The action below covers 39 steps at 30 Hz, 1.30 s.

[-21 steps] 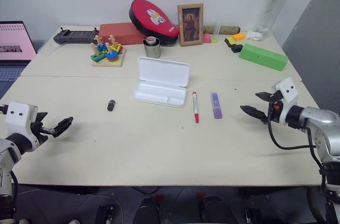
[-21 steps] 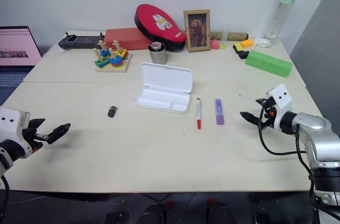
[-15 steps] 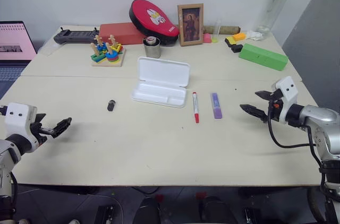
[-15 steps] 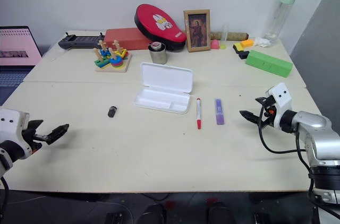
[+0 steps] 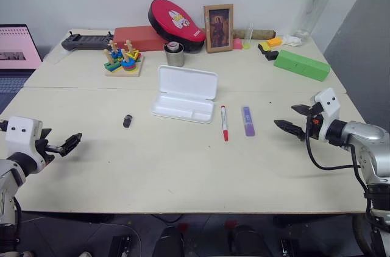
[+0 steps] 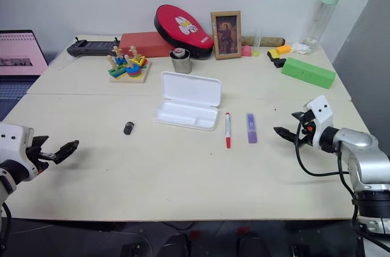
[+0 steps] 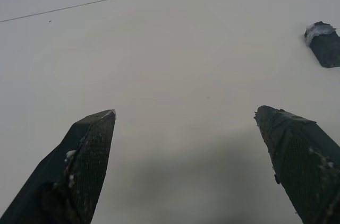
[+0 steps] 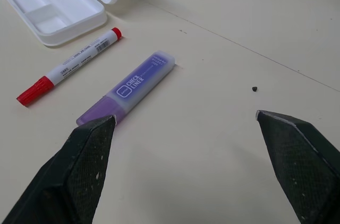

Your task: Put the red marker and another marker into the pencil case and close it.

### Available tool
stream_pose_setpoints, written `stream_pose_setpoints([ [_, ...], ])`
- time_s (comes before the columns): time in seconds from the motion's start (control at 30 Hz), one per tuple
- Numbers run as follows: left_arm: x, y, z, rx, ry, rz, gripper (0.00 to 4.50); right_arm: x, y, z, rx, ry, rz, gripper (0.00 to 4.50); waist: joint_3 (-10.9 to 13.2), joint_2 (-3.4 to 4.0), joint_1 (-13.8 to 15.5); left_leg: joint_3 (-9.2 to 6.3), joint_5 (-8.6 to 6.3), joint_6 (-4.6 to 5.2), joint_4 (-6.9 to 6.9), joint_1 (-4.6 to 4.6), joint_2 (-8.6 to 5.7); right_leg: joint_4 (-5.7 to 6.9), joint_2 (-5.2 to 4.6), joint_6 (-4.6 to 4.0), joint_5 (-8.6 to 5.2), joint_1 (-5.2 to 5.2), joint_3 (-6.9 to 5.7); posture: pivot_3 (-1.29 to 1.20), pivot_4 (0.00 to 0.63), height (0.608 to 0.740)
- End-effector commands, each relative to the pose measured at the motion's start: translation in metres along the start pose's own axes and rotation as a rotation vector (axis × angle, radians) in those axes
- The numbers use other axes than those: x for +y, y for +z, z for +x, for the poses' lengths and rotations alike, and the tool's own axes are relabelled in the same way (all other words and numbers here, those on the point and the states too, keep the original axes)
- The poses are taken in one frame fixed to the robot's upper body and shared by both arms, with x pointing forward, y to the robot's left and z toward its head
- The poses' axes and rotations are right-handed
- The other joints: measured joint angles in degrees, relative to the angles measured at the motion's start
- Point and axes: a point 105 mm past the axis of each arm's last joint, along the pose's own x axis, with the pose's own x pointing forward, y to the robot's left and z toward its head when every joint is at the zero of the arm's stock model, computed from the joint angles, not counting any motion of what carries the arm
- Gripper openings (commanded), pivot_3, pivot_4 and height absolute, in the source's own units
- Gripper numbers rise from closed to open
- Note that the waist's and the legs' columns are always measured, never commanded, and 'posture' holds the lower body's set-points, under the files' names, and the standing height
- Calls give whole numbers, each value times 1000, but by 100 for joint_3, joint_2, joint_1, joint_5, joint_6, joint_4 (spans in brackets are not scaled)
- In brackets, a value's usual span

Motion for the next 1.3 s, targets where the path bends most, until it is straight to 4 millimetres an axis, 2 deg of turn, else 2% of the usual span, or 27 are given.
stream_pose_setpoints([
  [0.03, 2, 16, 0, -60, 8, 20, 4500, 0, 11, -2, -36, -4, -26, 4472, 0, 0, 1, 0, 0, 0, 0, 0, 0, 0, 0, 0, 0, 0, 0, 0, 150, 740],
  [0.33, 1, 18, 2, -60, -7, 23, 4500, 0, 10, -1, -35, 1, -25, 4472, 0, 0, -3, 1, 0, 0, 0, 0, 0, 0, 0, 0, 0, 0, 0, 0, 150, 740],
  [0.5, -20, 27, 6, -101, -133, 25, 4500, 18, 20, 8, -39, 102, -70, 4472, 0, 1, -3, 1, 0, 0, 0, 0, 0, 0, 0, 0, 0, 0, 0, 0, 150, 740],
  [0.67, -57, 60, 3, -195, -428, 56, 4500, 59, 54, 32, -13, 324, -175, 4472, 9, 10, -17, 3, 1, 0, 2, -1, 1, 3, 0, 2, 0, -4, 0, 0, 150, 740],
  [0.73, -76, 62, -3, -198, -566, 76, 4500, 78, 70, 49, -43, 406, -205, 4472, 7, 6, -31, 3, 1, 0, 2, 0, 3, 3, 1, 2, 0, -5, 0, 0, 150, 740],
  [0.8, -91, 58, -8, -175, -669, 106, 4500, 92, 78, 63, -38, 451, -229, 4472, 7, 6, -59, 9, 1, 0, -1, 1, 4, 0, 1, 0, 0, -6, 1, 0, 150, 740],
  [0.93, -108, 54, -12, -158, -743, 174, 4500, 115, 88, 90, -20, 506, -251, 4472, 6, 5, -46, 11, 0, 0, -2, -6, 4, 3, 1, -3, 1, -22, 2, 0, 150, 740],
  [1.1, -124, 60, -16, -179, -794, 221, 4500, 134, 86, 124, 34, 528, -277, 4472, 10, 11, -15, 7, 1, 0, 1, -49, 4, 15, 1, -7, 1, -62, 0, 0, 150, 740],
  [1.3, -143, 68, -22, -212, -836, 214, 4500, 139, 76, 146, 80, 511, -302, 4472, 7, 7, -6, 8, 1, 0, 4, -50, 3, 17, 1, -6, 2, -65, -1, 0, 150, 740],
])
